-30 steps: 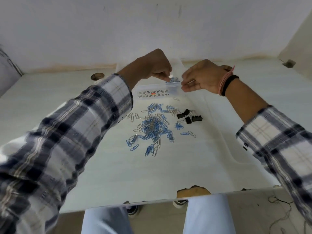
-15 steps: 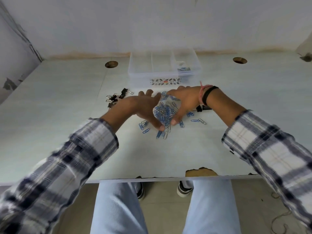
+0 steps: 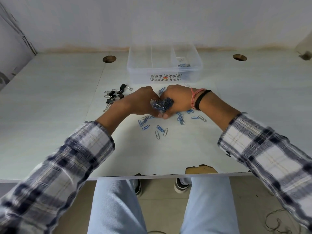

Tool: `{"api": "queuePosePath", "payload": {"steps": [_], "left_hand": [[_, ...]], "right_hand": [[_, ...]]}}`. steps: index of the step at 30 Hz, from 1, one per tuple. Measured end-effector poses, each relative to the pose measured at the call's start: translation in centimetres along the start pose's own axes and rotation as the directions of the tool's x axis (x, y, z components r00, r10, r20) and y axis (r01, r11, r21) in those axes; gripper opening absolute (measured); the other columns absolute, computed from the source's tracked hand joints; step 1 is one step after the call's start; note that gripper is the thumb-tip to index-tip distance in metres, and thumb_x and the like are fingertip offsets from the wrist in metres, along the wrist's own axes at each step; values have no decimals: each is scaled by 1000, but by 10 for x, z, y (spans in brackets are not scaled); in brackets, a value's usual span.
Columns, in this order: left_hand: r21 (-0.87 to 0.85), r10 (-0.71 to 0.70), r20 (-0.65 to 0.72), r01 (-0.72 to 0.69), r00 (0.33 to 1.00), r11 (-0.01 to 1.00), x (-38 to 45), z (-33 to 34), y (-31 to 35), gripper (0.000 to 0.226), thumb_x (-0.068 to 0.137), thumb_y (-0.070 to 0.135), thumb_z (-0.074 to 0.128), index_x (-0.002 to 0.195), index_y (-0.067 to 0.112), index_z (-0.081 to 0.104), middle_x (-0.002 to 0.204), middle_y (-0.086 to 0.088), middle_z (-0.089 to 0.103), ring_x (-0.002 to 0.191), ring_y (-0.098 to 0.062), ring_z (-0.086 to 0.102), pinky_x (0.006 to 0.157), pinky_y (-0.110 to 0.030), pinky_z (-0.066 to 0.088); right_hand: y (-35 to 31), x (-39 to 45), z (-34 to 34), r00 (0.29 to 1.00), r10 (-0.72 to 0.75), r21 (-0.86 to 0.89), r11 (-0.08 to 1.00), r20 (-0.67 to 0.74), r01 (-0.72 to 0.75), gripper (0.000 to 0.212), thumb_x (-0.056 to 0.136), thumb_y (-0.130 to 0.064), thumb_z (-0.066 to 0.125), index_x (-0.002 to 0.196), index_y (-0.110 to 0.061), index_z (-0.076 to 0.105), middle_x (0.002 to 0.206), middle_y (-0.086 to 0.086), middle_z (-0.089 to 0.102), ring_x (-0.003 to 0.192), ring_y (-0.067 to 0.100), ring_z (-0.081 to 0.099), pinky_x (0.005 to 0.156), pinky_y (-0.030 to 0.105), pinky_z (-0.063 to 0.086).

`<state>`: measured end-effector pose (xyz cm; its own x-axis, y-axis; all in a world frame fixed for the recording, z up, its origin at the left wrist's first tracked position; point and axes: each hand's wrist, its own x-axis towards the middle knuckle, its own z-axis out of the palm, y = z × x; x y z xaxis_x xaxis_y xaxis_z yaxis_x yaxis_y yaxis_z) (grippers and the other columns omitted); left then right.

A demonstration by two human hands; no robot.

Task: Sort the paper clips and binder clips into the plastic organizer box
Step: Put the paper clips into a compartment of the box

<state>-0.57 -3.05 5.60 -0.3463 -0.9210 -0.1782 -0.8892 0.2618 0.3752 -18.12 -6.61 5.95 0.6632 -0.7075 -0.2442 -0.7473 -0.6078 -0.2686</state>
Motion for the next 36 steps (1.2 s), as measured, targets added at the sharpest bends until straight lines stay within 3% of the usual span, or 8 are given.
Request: {"api": "queuePosePath", "payload": {"steps": [6,11,13,16,19,27,33,36], "left_hand": [[-96,-33,-119,22,992,995,-3,5,-7,26,86,21,78,109,10,79,100,-13,76,87,-28,69,82,-40,58],[-262,-94,-129,57,987,963,-4,6,-15,9,83,8,76,91,8,80,80,-10,79,69,-19,77,72,-33,65],[-399,-132,-87,87,988,913,-2,1,-18,5,84,6,77,88,3,79,80,-14,79,70,-20,78,71,-29,65],[-592,-144,-66,77,987,802,6,-14,-16,17,85,5,80,96,-6,77,82,-20,77,70,-22,76,83,-36,65],[-669,-119,-83,33,989,743,21,-37,-3,22,87,1,77,102,-14,73,78,-15,75,62,-13,72,74,-24,64],[-656,-140,-147,10,979,755,111,-100,50,19,84,-7,76,99,-16,69,92,-22,74,61,-12,73,70,-23,64],[-567,-175,-97,90,980,818,178,-102,63,14,88,-1,74,79,5,65,81,-8,72,57,-6,73,63,-18,61],[-536,-158,-55,104,986,838,190,-97,59,9,91,5,69,84,8,65,82,-4,74,59,-4,74,59,-16,57]], "right_hand": [[-8,-1,10,987,40,20,999,-158,-38,24,82,-28,77,100,-12,75,83,4,64,76,22,59,69,26,41],[-2,-4,15,957,98,124,990,-274,-66,15,74,-18,73,84,-6,77,78,12,72,68,28,65,66,32,55],[3,-8,11,952,151,273,959,-265,-76,11,75,-13,75,83,-5,78,75,10,75,65,23,73,67,30,61],[17,-17,-5,945,275,625,773,-176,-108,15,77,-4,79,92,0,77,82,12,77,68,20,75,70,28,62],[37,-26,-27,939,332,850,517,-88,-103,26,78,2,78,101,11,71,97,24,74,82,29,70,81,36,62],[90,-14,-92,833,532,977,208,-150,43,31,77,8,75,106,17,66,100,27,70,82,29,72,71,27,60],[112,26,-113,779,613,950,303,-130,-79,19,76,13,75,94,11,68,107,28,68,93,36,71,83,40,62],[118,38,-120,796,603,912,353,-50,-210,28,89,11,60,117,12,61,124,30,61,102,35,69,85,40,61]]}}
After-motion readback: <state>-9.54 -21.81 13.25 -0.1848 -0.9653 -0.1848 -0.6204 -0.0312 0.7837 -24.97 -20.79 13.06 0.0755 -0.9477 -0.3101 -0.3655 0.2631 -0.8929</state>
